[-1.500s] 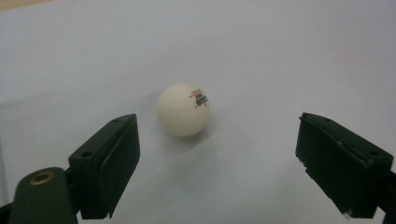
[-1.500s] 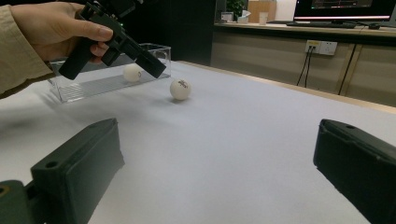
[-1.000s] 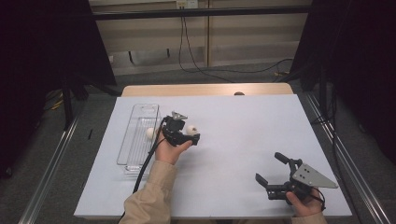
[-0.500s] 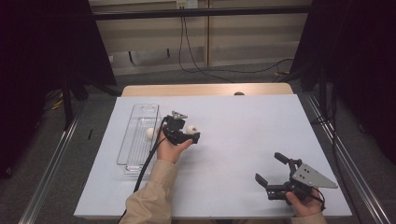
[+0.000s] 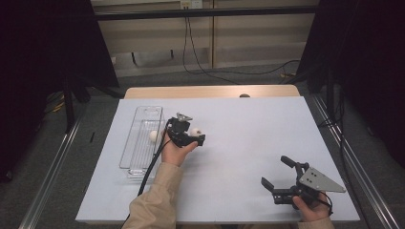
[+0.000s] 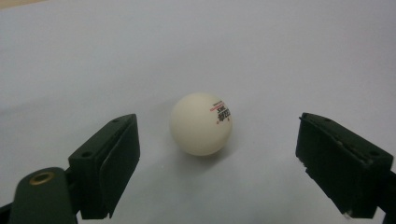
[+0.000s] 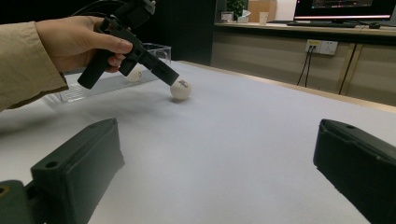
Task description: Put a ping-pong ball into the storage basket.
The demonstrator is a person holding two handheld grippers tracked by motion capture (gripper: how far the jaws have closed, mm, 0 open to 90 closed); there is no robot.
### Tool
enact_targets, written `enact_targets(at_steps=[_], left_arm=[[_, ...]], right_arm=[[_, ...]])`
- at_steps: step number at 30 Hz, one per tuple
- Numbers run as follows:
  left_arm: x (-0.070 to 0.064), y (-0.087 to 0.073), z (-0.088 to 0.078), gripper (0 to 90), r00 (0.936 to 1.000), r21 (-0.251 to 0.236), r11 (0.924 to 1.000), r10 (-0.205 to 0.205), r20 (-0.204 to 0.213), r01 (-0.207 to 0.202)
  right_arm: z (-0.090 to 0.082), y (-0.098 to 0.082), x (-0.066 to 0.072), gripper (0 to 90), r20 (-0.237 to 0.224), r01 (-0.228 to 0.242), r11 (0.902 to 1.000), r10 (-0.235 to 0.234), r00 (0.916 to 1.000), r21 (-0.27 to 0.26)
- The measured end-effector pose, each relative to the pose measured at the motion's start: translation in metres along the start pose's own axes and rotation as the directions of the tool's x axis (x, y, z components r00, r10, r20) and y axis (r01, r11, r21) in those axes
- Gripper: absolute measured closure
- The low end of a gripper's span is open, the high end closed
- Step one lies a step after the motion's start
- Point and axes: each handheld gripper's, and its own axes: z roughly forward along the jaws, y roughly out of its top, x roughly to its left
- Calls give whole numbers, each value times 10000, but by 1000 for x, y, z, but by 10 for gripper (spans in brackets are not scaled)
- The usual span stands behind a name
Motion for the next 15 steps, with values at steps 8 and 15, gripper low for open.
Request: enact_targets(at_steps=[8, 15], left_arm=[[2, 0, 3, 138, 10000, 64, 10000, 36, -39, -36], [3, 0, 5, 138, 10000, 89, 9999, 55, -76, -54]], right_arm=[[0, 0, 0, 4, 7, 6, 10000, -6, 10000, -9], [0, 0, 0, 4, -4, 7, 10000, -7, 10000, -1]])
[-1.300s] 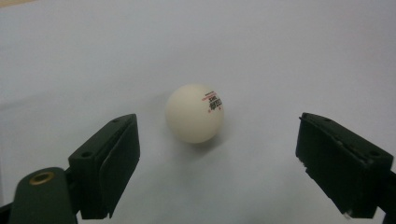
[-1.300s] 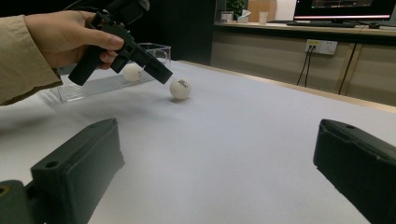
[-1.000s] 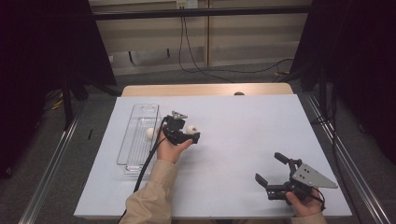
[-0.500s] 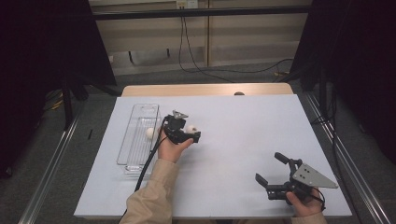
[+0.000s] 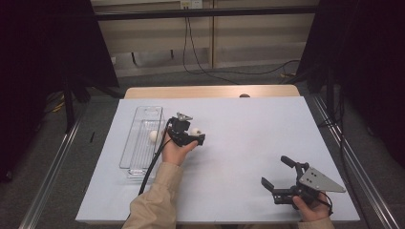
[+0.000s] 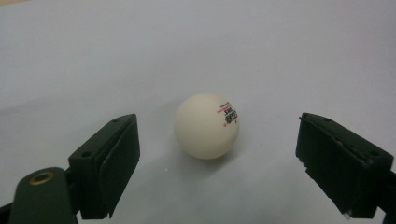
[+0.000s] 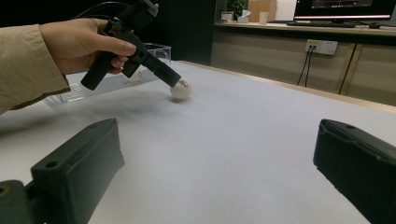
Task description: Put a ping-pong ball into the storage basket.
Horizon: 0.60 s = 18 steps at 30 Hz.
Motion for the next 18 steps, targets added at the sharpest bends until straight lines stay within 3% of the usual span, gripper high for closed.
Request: enact_targets(at_steps=[7, 18], left_arm=[[0, -1, 4, 138, 9999, -5, 9999, -104, -41, 104], [0, -2, 10, 139, 9999, 1, 10000, 63, -146, -63]], right_arm=[[0, 0, 0, 4, 10, 6, 10000, -6, 10000, -7], [0, 0, 0, 4, 3, 29, 10000, -29, 10000, 8]])
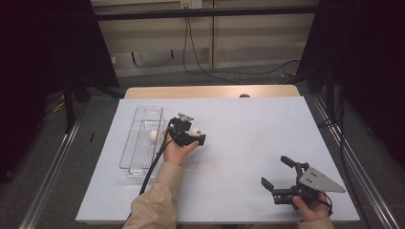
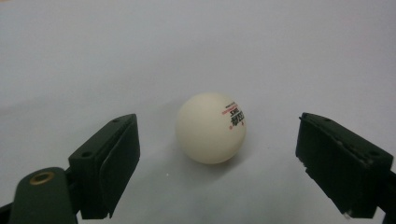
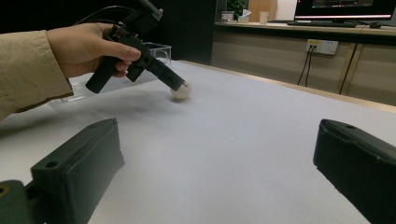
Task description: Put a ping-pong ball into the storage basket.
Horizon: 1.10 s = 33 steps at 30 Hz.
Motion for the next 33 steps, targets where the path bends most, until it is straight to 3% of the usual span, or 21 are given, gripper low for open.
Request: enact_targets(at_steps=[33], left_arm=[[4, -2, 12, 88, 9994, -58, 9995, -326, -78, 326]], right_arm=[[0, 0, 0, 5, -27, -20, 10000, 20, 10000, 8]])
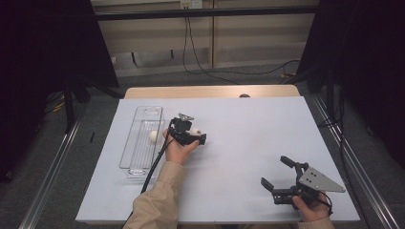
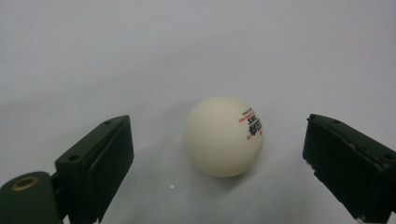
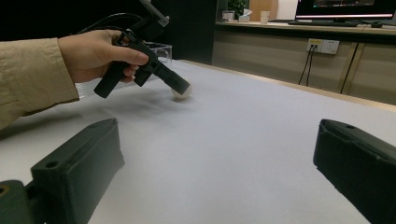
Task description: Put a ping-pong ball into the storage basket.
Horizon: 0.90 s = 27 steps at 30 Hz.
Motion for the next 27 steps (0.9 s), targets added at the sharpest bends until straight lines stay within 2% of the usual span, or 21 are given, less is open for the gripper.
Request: enact_targets(at_steps=[8, 12, 27], left_arm=[[-1, 0, 4, 178, 9998, 57, 10000, 60, 169, -61], [0, -1, 5, 232, 9999, 106, 9999, 35, 116, -36], [-1, -2, 9, 357, 9995, 101, 9999, 87, 300, -90]], right_arm=[[0, 0, 0, 5, 7, 6, 10000, -6, 10000, -2], [0, 0, 0, 5, 6, 7, 10000, -7, 10000, -10], [0, 0, 0, 5, 5, -5, 10000, 5, 10000, -4]])
